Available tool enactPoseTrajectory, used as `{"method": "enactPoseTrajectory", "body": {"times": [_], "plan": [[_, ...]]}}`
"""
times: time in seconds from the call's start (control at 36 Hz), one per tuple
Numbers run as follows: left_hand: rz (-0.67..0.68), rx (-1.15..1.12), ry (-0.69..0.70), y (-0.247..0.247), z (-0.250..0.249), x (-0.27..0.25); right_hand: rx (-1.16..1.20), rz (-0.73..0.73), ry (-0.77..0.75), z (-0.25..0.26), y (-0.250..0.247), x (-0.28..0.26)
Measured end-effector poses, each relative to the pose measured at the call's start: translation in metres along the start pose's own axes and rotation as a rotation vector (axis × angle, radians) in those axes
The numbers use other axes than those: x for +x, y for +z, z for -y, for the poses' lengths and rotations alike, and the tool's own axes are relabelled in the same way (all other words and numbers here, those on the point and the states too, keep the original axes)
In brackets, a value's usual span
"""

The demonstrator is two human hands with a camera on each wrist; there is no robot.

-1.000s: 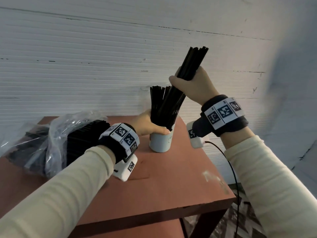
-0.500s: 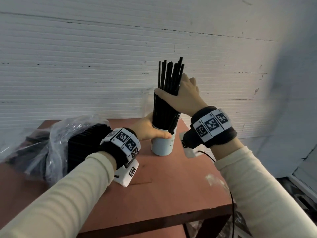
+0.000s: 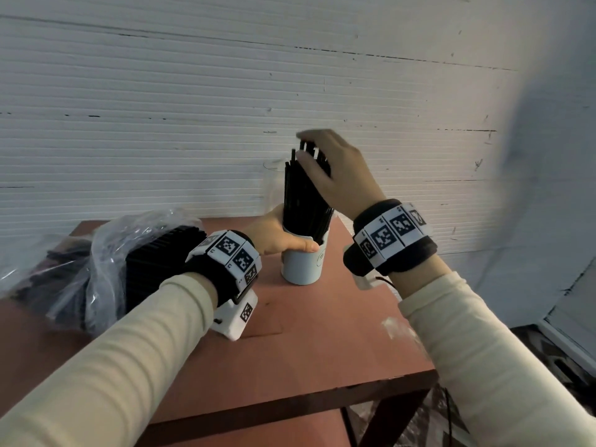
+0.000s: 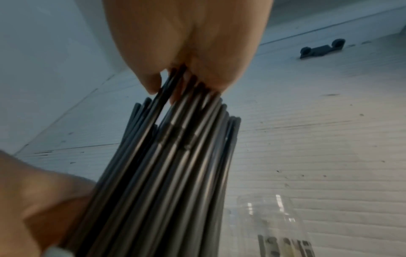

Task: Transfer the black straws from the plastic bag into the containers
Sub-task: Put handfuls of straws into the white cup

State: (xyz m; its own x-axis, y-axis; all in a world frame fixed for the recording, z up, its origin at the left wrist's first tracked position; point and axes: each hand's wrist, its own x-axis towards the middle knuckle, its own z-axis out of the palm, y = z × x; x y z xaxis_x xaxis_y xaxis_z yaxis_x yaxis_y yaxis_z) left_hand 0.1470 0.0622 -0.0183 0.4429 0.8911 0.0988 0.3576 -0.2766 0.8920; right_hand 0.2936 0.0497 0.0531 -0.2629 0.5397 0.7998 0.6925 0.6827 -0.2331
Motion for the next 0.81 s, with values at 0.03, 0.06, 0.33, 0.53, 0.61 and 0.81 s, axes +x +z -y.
{"method": "enactPoseTrajectory", "body": {"times": [0.03,0.06,0.33,0.53,0.61,0.81], "plan": [[-0.004,-0.005,0.0,0.0,0.0,0.0,-0.011,0.04,0.027,-0.001,0.002,-0.002],[-0.004,-0.009,-0.003,0.0,0.001,0.0,-0.011,0.063,0.047,-0.001,0.002,-0.004],[-0.024,-0.014,-0.03,0.0,0.004,0.002,-0.191,0.252,0.018,0.006,0.0,-0.007],[-0.049,-0.028,-0.064,0.003,0.002,0.0,-0.158,0.252,0.071,0.008,0.0,-0.01],[-0.051,-0.021,-0.087,0.006,0.0,-0.001,-0.198,0.222,0.073,0.011,0.0,-0.012],[-0.103,0.072,-0.18,0.007,-0.006,-0.017,-0.202,0.243,0.078,0.019,-0.007,-0.014]]}}
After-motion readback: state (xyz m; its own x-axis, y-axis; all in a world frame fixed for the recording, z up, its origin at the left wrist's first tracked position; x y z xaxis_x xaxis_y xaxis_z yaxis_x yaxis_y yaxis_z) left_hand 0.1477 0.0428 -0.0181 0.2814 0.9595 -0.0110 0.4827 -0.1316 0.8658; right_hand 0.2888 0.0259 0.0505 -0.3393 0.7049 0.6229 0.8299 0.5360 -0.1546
